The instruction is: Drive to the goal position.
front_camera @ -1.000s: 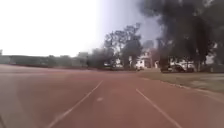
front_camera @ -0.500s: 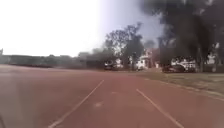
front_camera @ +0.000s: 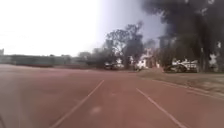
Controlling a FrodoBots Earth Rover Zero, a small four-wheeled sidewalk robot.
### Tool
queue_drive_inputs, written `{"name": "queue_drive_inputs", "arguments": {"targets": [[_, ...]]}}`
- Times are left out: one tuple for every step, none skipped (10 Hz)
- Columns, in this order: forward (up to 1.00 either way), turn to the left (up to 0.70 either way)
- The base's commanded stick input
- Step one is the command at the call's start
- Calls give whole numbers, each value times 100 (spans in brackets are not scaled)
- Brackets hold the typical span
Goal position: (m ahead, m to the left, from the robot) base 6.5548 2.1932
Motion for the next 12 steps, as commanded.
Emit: {"name": "queue_drive_inputs", "arguments": {"targets": [[70,0],[70,0],[70,0],[70,0],[70,0],[70,0],[70,0],[70,0],[70,0],[70,0],[70,0],[70,0]]}}
